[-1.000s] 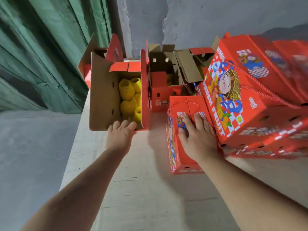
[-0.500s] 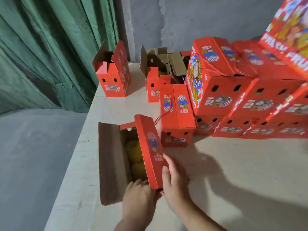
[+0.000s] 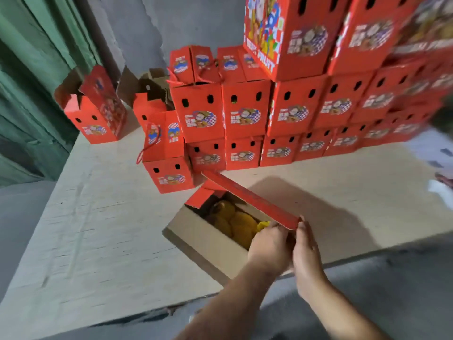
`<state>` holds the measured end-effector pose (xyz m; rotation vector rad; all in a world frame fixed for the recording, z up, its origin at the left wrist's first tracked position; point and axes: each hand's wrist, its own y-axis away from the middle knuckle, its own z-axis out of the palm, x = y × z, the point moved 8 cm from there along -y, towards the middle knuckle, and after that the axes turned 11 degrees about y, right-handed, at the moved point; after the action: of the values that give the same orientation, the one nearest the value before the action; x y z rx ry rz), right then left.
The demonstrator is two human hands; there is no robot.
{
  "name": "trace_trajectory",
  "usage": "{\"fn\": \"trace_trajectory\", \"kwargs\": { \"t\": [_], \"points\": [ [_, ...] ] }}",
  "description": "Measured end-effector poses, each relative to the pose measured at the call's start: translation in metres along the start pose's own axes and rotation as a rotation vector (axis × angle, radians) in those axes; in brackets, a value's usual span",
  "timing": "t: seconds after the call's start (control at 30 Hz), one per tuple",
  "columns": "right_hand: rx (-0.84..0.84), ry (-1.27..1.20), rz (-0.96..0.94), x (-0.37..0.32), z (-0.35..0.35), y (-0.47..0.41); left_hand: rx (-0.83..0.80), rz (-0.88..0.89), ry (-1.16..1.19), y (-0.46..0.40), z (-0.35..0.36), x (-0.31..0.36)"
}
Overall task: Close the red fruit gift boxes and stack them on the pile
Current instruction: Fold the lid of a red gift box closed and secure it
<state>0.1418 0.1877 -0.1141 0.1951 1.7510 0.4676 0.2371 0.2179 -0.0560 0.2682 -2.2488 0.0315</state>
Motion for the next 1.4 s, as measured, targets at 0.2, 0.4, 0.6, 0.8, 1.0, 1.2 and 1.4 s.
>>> {"fn": "trace_trajectory", "kwargs": {
  "t": [0.2, 0.4, 0.6, 0.8, 1.0, 1.2, 1.4],
  "points": [
    [0.041, 0.006, -0.061, -0.008, -0.049, -0.016, 0.094, 0.238, -0.005, -0.022, -0.014, 0.041],
    [0.051, 0.162, -0.041, -0.01, -0.029, -0.028, 0.38, -0.438, -0.135, -0.027, -0.116, -0.102],
    [0.0, 0.4, -0.161, -0.067, -0.065, -0.122, 0.311, -0.314, 0.175, -0.07, -0.097, -0.115],
    [-0.1, 0.793, -0.378, -0.123, -0.109, -0.239, 0.322, -0.246, 0.204, -0.124, -0.051, -0.079],
    [-0.269, 0.899, -0.47, -0.104, -0.125, -0.282, 0.311, -0.276, 0.392, -0.151, -0.016, -0.073],
    [-0.445, 0.903, -0.623, -0.121, -0.166, -0.292, 0.277, -0.304, 0.409, -0.145, 0.013, -0.064],
    [-0.454, 0.842, -0.697, -0.133, -0.201, -0.311, 0.302, -0.275, 0.261, -0.158, 0.033, -0.036]
  ]
}}
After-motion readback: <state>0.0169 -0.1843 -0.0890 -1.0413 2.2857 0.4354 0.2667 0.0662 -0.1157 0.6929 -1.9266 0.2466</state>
